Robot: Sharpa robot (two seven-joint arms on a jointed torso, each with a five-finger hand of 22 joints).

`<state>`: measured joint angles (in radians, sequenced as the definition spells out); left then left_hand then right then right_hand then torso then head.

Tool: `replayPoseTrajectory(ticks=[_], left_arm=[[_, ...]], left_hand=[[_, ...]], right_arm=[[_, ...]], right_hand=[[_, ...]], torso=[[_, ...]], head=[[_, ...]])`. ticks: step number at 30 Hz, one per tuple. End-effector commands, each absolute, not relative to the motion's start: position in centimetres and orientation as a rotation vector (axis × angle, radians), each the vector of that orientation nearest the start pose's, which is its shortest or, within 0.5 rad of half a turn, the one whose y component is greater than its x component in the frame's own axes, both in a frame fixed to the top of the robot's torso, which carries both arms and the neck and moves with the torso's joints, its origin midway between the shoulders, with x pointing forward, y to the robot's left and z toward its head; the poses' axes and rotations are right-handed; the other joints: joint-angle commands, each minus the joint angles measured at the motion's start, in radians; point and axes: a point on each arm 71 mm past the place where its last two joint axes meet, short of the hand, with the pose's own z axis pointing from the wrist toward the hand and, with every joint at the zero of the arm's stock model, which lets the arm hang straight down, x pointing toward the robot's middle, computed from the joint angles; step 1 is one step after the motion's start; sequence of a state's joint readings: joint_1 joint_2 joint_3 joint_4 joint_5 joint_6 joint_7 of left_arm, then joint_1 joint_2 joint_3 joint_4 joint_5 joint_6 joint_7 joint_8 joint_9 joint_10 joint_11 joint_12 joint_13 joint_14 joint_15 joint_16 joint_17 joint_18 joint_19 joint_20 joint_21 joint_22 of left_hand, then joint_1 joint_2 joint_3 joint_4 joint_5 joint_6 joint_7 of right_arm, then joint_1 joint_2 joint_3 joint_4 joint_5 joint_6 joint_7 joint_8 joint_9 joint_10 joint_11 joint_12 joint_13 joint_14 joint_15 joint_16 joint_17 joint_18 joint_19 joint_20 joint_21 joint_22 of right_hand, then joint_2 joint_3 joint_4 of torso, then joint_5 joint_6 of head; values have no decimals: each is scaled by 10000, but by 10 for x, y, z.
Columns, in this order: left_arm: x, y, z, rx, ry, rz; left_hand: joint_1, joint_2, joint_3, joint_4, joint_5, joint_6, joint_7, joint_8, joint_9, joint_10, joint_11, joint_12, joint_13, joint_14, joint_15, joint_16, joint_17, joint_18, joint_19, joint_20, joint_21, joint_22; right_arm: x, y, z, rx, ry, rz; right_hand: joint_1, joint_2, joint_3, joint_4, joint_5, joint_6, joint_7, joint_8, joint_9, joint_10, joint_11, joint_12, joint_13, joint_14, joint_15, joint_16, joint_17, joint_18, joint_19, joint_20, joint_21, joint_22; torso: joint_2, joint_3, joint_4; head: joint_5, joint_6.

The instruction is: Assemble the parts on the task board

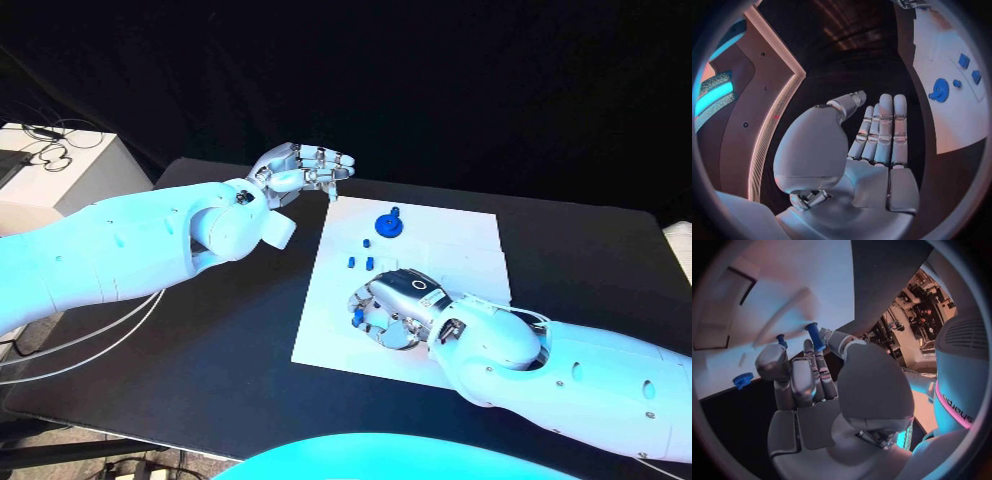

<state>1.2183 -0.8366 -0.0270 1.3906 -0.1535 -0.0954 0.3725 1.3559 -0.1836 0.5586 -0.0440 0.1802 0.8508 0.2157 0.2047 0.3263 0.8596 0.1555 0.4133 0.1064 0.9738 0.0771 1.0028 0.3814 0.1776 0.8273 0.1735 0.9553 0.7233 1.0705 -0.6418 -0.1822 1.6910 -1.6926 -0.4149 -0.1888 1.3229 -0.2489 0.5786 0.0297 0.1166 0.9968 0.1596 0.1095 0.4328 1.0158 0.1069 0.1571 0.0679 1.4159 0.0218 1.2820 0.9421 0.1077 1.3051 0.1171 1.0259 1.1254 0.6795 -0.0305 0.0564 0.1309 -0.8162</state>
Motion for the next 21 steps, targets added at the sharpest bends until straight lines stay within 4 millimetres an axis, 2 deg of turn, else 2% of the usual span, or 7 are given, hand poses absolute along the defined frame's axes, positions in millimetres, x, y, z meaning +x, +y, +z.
replayPoseTrajectory(ticks=[1,4,7,10,11,17,21], left_arm=[[512,232,-170,-9111,15117,-16036],[512,232,-170,-9115,15115,-16026],[512,232,-170,-9117,15114,-16023],[512,232,-170,-9116,15115,-16025],[512,232,-170,-9115,15113,-16025],[512,233,-170,-9116,15107,-16021],[512,233,-170,-9114,15106,-16024]], left_hand=[[-15,15,-10,-7,43,-33,-24,40,13,-47,-1,51,-12,-44,17,12,9,63,-66,10,-37,-11],[-15,15,-10,-7,43,-33,-24,40,13,-47,-1,51,-12,-44,17,12,9,63,-66,10,-37,-11],[-15,15,-10,-7,43,-33,-24,40,13,-47,-1,51,-12,-44,17,12,9,63,-66,10,-37,-11],[-15,15,-10,-7,43,-33,-24,40,13,-47,-1,51,-12,-44,17,12,9,63,-66,10,-37,-11],[-15,15,-10,-7,43,-33,-24,40,13,-47,-1,51,-12,-44,17,12,9,63,-66,10,-37,-11],[4,30,-6,-11,44,-39,-22,51,14,-53,0,67,-20,-55,17,18,13,65,-62,10,-44,-17],[4,30,-6,-11,44,-39,-22,51,14,-53,0,67,-20,-55,17,18,13,65,-62,10,-44,-17]], right_arm=[[374,-60,-253,-4622,16545,9420],[375,-62,-253,-4503,16464,9445],[375,-64,-252,-4369,16360,9483],[375,-67,-250,-4131,16161,9559],[375,-68,-249,-4040,16095,9587],[375,-80,-243,-3457,15851,9706],[380,-100,-232,-2480,15985,9664]], right_hand=[[36,-27,-395,-31,115,-156,10,-129,-61,-450,63,26,-3,-278,42,-236,-490,232,-312,83,-608,-428],[235,133,-1190,11,258,-378,34,-306,-167,-1007,157,148,9,-686,140,-542,-1145,396,-784,165,-1560,-1100],[686,409,-2413,230,434,-603,137,-394,-299,-1449,238,438,36,-980,198,-696,-1592,485,-1020,245,-2190,-1516],[1182,518,-3379,662,515,-872,95,-435,-443,-1859,293,736,33,-1179,266,-754,-1925,535,-1134,287,-2596,-1759],[1570,540,-3861,1095,527,-954,70,-397,-506,-2076,319,970,45,-1296,304,-760,-2117,560,-1190,321,-2808,-1873],[2517,345,-4639,2519,587,-1315,16,-401,-657,-2591,395,1518,54,-1656,365,-799,-2719,653,-1433,381,-3484,-2251],[2550,481,-4630,2599,555,-1244,137,-348,-662,-2222,279,1863,110,-1410,276,-580,-2457,579,-1084,327,-2978,-1865]], torso=[[-2,8,-2],[-1,7,0],[0,7,-2],[4,10,3],[6,12,3],[-6,11,1],[-14,6,0]], head=[[2,2],[-1,6],[-4,10],[-10,16],[-15,21],[-65,62],[-236,132]])
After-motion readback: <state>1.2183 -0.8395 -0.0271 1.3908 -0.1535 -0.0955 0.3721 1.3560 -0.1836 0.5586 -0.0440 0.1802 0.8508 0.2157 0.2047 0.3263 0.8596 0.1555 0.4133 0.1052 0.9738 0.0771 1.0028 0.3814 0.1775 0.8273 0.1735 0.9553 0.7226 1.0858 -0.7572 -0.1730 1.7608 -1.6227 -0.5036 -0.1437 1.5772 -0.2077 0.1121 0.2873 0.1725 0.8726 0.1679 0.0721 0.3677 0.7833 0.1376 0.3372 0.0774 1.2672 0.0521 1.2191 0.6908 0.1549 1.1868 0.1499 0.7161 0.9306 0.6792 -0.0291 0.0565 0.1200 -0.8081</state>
